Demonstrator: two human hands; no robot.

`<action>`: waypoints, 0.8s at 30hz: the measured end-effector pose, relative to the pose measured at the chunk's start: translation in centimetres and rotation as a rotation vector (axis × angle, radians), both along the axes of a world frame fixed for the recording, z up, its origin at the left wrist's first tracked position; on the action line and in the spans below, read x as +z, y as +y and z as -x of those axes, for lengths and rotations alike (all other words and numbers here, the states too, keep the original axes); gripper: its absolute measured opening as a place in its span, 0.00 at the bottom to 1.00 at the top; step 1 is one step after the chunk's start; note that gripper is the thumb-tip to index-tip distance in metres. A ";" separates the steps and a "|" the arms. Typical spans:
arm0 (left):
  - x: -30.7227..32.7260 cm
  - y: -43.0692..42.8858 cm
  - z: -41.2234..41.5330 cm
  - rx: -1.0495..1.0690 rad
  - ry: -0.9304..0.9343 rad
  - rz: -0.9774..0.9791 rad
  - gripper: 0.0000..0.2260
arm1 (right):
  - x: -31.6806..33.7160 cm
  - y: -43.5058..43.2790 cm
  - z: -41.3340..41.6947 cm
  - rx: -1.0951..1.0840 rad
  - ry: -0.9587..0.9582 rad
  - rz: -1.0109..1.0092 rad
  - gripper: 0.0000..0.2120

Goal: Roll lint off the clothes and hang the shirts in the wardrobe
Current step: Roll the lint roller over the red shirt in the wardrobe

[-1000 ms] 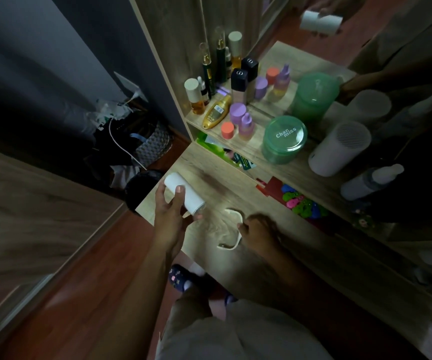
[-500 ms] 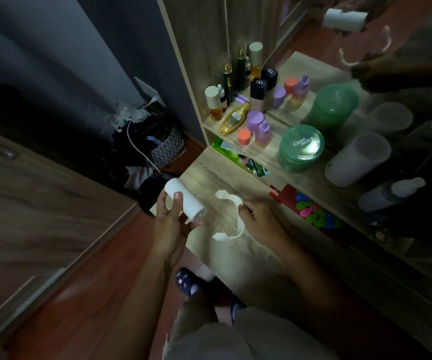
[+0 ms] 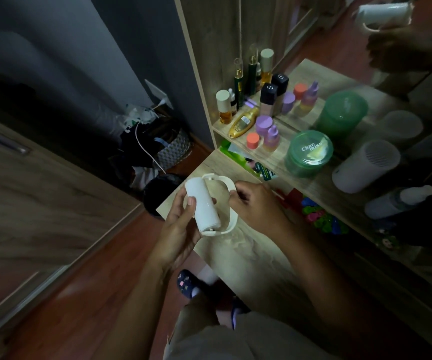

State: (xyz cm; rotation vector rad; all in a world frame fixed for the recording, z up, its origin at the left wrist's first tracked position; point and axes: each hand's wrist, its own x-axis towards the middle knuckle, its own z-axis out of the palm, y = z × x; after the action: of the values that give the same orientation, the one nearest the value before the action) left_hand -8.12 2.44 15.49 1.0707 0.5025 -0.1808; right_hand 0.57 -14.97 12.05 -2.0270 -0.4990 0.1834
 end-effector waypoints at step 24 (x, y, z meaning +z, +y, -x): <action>0.5 -0.4 0.4 0.020 0.059 0.078 0.21 | 1.0 0.5 0.3 -0.040 0.068 0.064 0.18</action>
State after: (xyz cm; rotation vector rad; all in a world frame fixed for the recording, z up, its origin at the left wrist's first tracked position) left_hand -8.50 2.00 16.00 0.9859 0.5549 -0.2138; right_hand 0.29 -14.49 13.02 -2.0838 -0.4142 0.2451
